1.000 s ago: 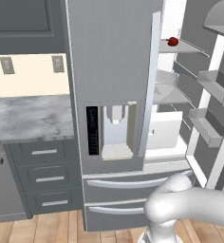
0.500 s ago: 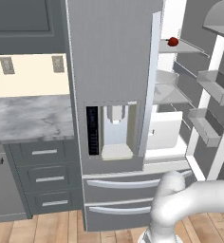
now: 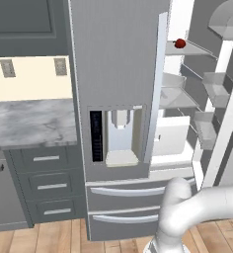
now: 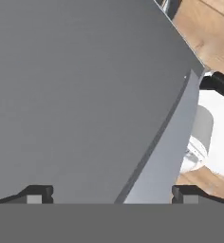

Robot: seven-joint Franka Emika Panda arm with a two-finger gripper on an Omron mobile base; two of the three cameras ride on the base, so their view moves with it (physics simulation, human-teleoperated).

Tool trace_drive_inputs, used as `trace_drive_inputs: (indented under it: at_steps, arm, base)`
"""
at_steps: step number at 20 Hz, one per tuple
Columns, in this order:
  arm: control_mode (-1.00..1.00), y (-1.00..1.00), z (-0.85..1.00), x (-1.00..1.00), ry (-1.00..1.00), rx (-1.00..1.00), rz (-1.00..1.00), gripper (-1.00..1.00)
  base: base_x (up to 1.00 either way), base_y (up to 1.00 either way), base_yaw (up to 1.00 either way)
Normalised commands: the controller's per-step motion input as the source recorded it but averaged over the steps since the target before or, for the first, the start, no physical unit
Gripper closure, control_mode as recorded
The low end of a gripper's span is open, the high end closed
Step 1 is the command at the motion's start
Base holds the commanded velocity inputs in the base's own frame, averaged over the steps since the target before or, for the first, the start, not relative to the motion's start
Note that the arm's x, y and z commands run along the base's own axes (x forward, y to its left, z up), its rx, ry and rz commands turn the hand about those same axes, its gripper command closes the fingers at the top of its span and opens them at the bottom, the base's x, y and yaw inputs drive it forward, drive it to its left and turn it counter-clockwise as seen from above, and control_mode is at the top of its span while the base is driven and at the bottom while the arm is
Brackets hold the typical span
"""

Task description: Place the tupperware on the second highest shelf of the fridge. Make space for the tupperware among the existing items by rearranging them on the shelves if needed. Close the fridge door when finished.

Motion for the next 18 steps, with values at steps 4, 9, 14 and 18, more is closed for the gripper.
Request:
trace_drive_inputs:
  at_steps: [4, 9, 14, 18]
  arm:
    - [-1.00, 1.00, -0.14, 0.15, -0.72, -0.31, -0.05, -1.00]
    - [-1.00, 1.00, 0.00, 0.52, -0.65, -0.25, -0.23, -1.00]
    - [-1.00, 1.00, -0.03, 0.94, -0.37, -0.18, -0.16, -1.00]
    - [-1.00, 1.00, 0.00, 1.00, -0.18, -0.06, -0.07, -1.00]
  base:
    - [0.00, 0.00, 0.00]
    - [0.00, 0.00, 0.00]
    - [0.00, 0.00, 0.00]
    - [0.00, 0.00, 0.00]
